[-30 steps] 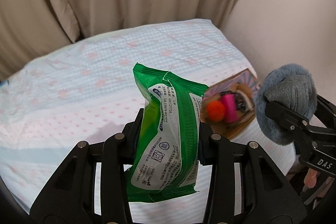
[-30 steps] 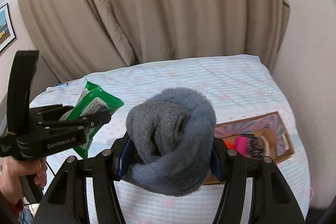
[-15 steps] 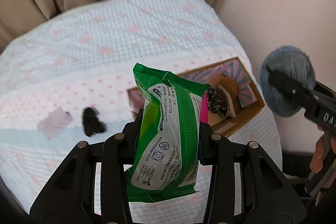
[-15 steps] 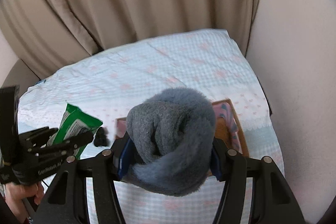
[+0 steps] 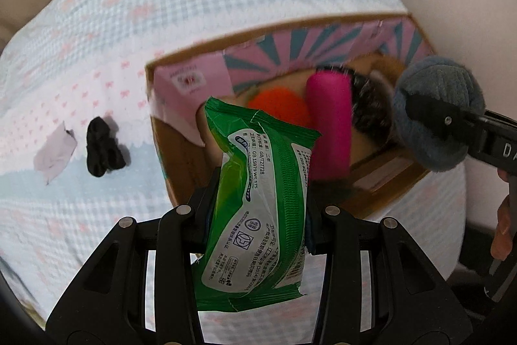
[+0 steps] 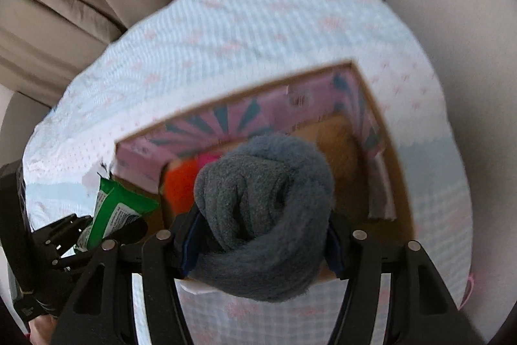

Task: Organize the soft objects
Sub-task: 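Open both tools to drop the packet and sock into the box, then withdraw both tools from the box toward the grey cloth and black plush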

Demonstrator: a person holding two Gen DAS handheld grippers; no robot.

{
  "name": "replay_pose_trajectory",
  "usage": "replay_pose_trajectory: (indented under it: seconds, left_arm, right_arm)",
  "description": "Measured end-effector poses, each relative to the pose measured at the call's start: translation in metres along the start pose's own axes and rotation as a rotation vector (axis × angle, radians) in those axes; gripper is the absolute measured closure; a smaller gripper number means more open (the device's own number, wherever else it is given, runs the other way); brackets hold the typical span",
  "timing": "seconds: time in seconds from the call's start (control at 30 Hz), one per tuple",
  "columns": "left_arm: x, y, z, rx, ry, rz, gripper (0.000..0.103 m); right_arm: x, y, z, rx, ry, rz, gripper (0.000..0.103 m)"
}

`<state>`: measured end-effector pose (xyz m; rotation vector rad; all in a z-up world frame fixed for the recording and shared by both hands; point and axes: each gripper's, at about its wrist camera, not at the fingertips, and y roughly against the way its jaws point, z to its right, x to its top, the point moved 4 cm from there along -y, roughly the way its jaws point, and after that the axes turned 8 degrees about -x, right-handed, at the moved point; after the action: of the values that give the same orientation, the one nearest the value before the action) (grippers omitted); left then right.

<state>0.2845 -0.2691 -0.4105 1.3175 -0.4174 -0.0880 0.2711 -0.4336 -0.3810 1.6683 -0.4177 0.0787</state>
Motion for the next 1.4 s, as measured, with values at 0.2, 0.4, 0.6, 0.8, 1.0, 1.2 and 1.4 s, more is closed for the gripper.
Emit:
replay_pose_trajectory:
  seconds: [0.2, 0.4, 0.6, 0.8, 1.0, 1.2, 1.4]
  left_arm:
    - [0.0, -0.001, 0.0, 0.001, 0.007, -0.014, 0.032]
    - [0.006, 0.009, 0.0, 0.005, -0.023, 0.016, 0.0]
    - [0.004, 0.021, 0.0, 0.007, -0.008, 0.015, 0.0]
    - [0.001, 0.04, 0.007, 0.01, -0.024, 0.044, 0.0]
    - [-0.006, 0.073, 0.014, 0.024, -0.046, 0.094, 0.0]
    - [-0.021, 0.115, 0.015, -0.002, -0.029, 0.144, 0.0]
    - [-0.038, 0.166, 0.01, 0.015, -0.025, 0.215, 0.0]
  right_arm:
    - [-0.013, -0.015, 0.001, 0.008, -0.022, -0.028, 0.034]
    - [0.001, -0.005, 0.007, 0.002, -0.047, 0.007, 0.018]
    - [0.003, 0.007, 0.011, -0.01, -0.026, 0.035, 0.018]
    - [-0.001, 0.028, 0.007, -0.02, -0.012, 0.079, 0.018]
    - [-0.008, 0.055, 0.002, -0.064, 0.009, 0.094, 0.018]
    - [-0.019, 0.093, -0.006, -0.077, 0.026, 0.126, 0.018]
    - [-0.034, 0.137, -0.024, -0.077, 0.046, 0.176, 0.018]
